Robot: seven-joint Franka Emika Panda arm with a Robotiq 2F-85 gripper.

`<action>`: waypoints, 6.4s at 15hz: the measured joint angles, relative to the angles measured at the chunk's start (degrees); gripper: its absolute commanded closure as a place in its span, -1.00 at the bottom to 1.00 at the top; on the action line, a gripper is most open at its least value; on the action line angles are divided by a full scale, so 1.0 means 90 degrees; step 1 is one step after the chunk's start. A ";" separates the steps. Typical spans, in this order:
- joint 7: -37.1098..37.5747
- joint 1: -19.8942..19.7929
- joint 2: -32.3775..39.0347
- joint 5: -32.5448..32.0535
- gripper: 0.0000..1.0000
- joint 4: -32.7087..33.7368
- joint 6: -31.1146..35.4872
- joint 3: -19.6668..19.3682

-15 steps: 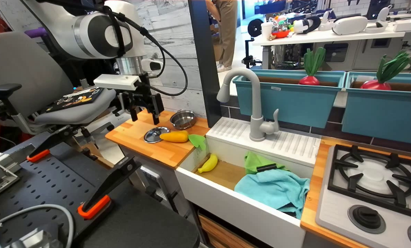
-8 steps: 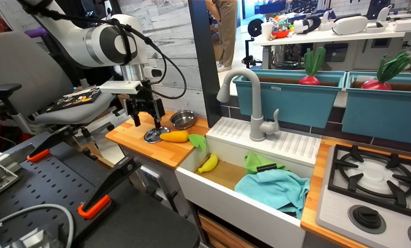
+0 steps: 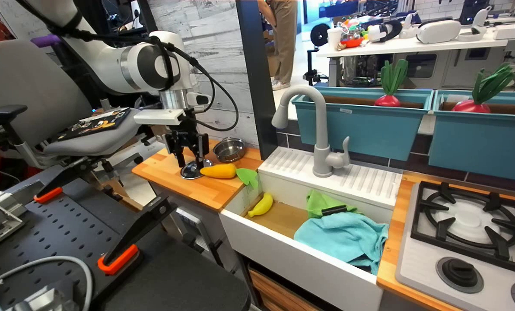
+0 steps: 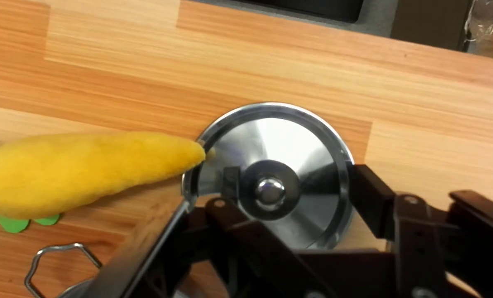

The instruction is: Pick up the lid and place it on the pot

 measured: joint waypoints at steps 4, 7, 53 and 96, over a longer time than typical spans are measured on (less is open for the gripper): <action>0.0000 0.0002 0.0049 -0.0009 0.77 0.0194 -0.0150 -0.0008; 0.0000 0.0002 0.0067 -0.0014 0.93 0.0288 -0.0238 -0.0015; 0.0122 -0.0625 -0.0894 0.0025 0.90 -0.0361 0.0421 -0.0169; 0.2429 -0.0171 -0.0030 0.0405 -1.00 0.0374 0.1020 -0.0714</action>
